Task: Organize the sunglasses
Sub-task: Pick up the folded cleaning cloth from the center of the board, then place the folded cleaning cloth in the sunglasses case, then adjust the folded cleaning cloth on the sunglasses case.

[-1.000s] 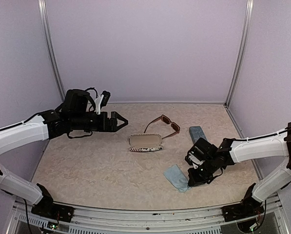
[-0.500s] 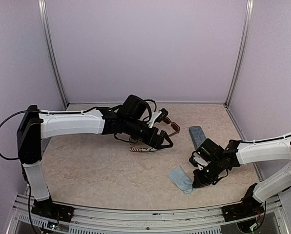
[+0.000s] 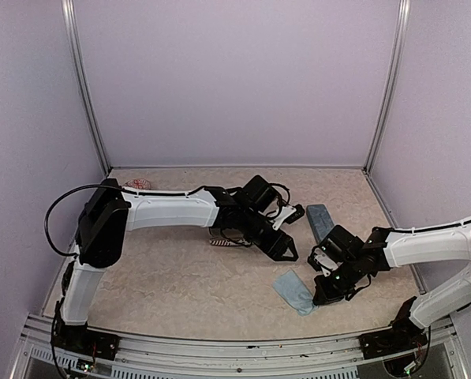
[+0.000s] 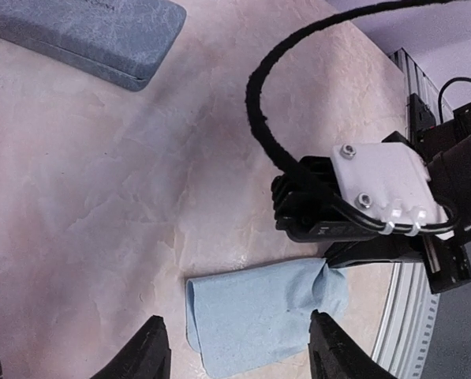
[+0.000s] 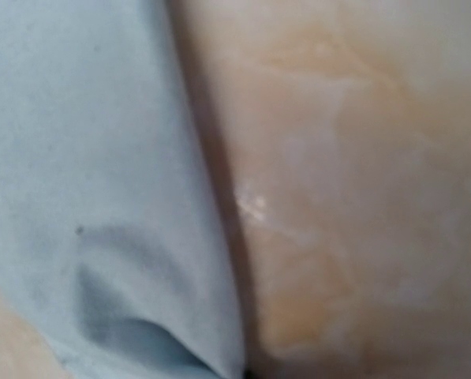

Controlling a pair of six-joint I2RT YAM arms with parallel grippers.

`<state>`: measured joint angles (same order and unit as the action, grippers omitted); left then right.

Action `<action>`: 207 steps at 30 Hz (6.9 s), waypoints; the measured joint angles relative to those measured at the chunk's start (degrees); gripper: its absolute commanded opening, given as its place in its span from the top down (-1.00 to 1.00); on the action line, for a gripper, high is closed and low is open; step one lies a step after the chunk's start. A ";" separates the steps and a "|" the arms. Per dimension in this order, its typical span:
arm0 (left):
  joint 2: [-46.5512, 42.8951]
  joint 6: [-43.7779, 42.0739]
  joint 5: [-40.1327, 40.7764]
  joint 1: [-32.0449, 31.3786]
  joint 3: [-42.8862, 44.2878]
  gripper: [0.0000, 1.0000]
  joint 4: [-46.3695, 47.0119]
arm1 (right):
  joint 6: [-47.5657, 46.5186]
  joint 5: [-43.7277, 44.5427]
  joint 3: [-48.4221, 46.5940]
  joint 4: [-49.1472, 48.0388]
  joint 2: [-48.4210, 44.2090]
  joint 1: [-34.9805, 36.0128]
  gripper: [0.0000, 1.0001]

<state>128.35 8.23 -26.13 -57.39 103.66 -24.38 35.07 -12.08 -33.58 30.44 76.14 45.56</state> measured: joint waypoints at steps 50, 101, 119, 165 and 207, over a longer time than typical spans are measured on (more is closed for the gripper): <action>2.25 2.67 -5.31 -1.99 -17.51 1.00 20.63 | 0.72 0.74 0.63 0.66 -4.11 -0.02 1.00; -27.74 23.91 5.40 17.55 -41.88 1.00 31.93 | -35.54 -7.76 -55.10 8.98 33.14 -8.68 1.00; -20.28 24.98 5.18 19.96 -41.55 1.00 35.34 | -37.29 -6.93 -61.53 10.54 41.66 -9.75 1.00; -13.57 25.40 8.61 22.97 -38.60 0.93 36.26 | -35.04 -3.30 -70.86 10.23 51.69 -10.16 0.56; -18.29 25.09 18.05 19.37 -37.53 0.04 29.77 | -22.21 -14.91 -66.77 -2.38 53.42 -5.73 1.00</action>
<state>110.06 33.32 -8.08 -38.02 66.13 5.39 12.86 -26.98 -100.36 28.05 129.56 39.83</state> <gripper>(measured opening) 0.472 0.003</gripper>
